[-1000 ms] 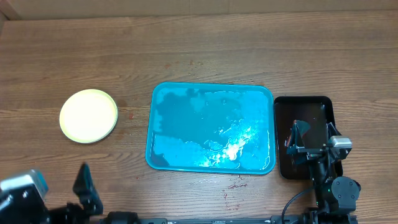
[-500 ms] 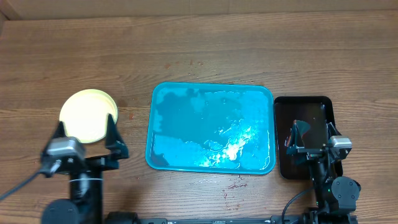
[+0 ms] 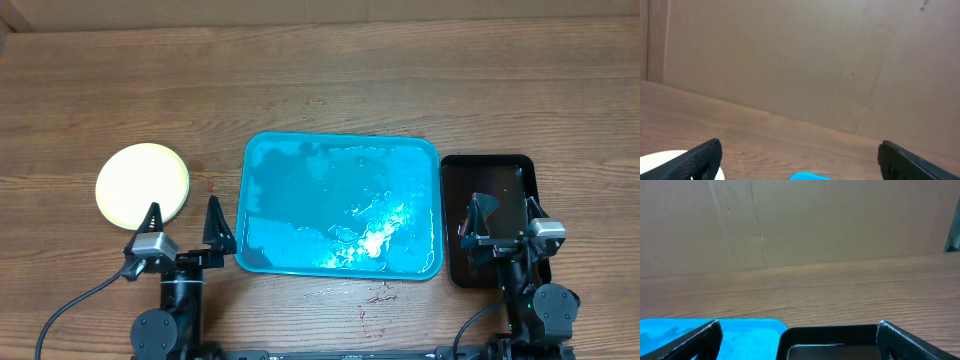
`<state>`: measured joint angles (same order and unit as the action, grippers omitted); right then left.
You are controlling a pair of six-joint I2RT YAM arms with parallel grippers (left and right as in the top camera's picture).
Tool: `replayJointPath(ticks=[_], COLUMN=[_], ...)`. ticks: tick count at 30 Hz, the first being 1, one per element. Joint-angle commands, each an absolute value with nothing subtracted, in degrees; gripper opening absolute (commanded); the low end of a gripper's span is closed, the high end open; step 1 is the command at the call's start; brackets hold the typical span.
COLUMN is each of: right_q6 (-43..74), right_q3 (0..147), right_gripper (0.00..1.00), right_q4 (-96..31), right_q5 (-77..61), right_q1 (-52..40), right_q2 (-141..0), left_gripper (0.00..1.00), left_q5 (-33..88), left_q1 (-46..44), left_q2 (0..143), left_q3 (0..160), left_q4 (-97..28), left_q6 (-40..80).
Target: Clean dirty plates on tray and stack at the side
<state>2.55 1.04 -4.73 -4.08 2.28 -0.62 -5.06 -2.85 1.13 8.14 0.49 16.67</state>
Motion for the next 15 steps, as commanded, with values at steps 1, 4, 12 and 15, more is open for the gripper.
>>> replayJointPath(ticks=[1,4,12,15], right_q6=[2.11,2.09,2.11,2.11], right_q3=[0.45,0.45,0.45,0.45], right_gripper=[1.00,1.00,1.00,1.00], right_q4=[-4.49,-4.49,-4.49,-4.49], right_q5=[-3.97,-3.97,-3.97,-3.97], right_q1=[2.66,2.66,2.63,2.66], right_q2=[-0.16,-0.16,-0.16,-0.16], left_gripper=[1.00,1.00,1.00,1.00], left_q5=[-4.40,-4.38,-4.45,-4.40], left_q1=[-2.50,-2.50,-2.50,-2.50], left_q2=[0.19,0.19,0.19,0.19], left_q3=[5.21,3.18,0.27,0.27], left_q4=[3.49,5.41,5.65,1.85], left_q6=[18.48,18.50,20.21,20.27])
